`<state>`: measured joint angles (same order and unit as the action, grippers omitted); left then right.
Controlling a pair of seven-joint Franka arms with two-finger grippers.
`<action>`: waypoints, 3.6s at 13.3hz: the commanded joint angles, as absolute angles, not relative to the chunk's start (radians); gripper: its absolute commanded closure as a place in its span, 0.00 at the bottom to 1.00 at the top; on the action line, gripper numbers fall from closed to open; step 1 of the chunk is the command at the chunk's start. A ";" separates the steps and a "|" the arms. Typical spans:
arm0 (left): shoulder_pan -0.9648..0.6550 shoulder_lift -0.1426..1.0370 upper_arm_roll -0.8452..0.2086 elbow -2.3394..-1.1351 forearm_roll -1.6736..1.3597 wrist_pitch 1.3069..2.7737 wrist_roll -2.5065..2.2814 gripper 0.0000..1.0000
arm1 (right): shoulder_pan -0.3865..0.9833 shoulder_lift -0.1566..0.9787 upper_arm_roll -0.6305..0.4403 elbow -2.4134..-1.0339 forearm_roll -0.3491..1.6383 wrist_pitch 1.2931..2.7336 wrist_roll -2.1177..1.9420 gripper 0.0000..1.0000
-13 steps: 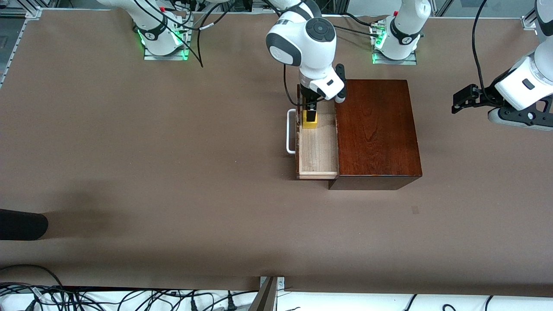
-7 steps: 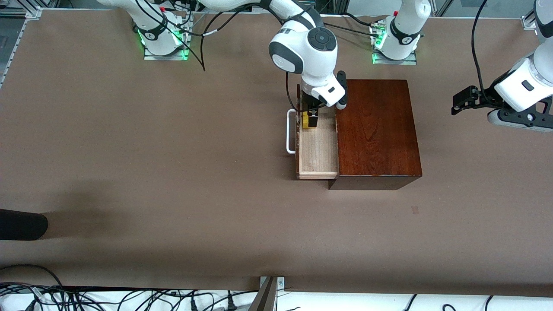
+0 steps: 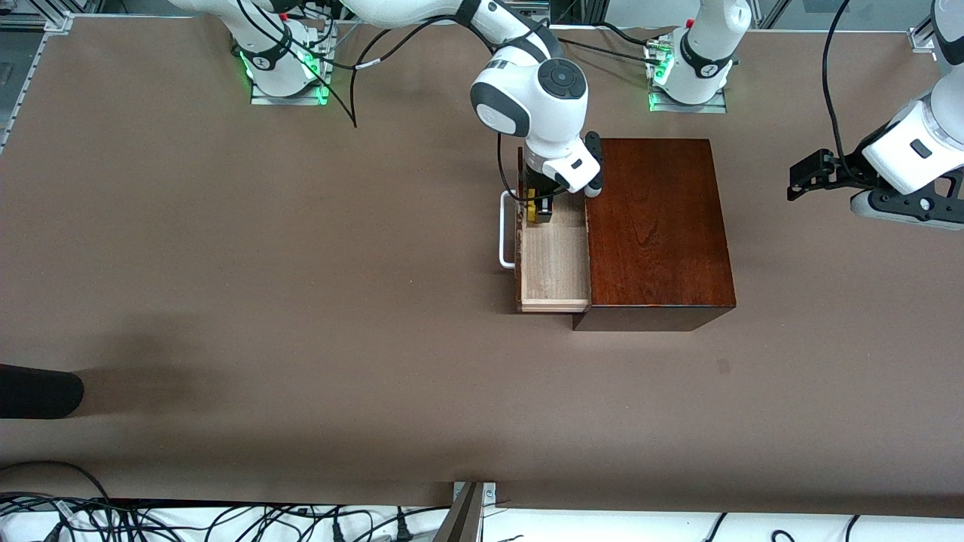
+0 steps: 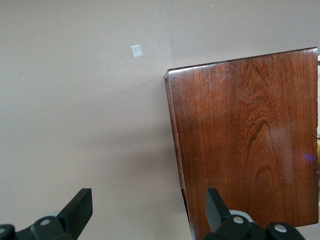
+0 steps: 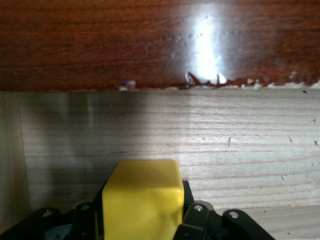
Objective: Open drawer, take yellow block, close drawer
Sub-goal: 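Lift the yellow cube out and carry it away from the box, then place the cube with the right gripper while the left gripper pushes the drawer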
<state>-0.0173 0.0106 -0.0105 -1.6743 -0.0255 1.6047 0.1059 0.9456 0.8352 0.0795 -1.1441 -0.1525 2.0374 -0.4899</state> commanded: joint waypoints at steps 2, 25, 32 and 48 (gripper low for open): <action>-0.029 0.023 -0.006 -1.649 -0.003 1.600 0.098 0.00 | 0.948 0.847 0.077 -1.106 -0.163 2.029 -0.489 1.00; -0.047 0.026 -0.018 -1.629 -0.002 1.577 0.121 0.00 | 0.416 0.332 0.026 -1.170 -0.055 1.658 -0.193 1.00; -0.061 0.090 -0.078 -1.552 -0.046 1.465 0.256 0.00 | 0.229 0.138 -0.037 -1.618 0.015 1.756 -0.173 1.00; -0.142 0.422 -0.600 -1.520 -0.063 1.940 0.617 0.00 | 0.175 0.276 -0.084 -2.279 0.184 2.599 0.008 1.00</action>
<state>-0.1260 0.3676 -0.5892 -1.5432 -0.0780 1.8878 0.4981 0.1883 0.2685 -0.1014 -2.2719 0.1445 2.5824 -0.0010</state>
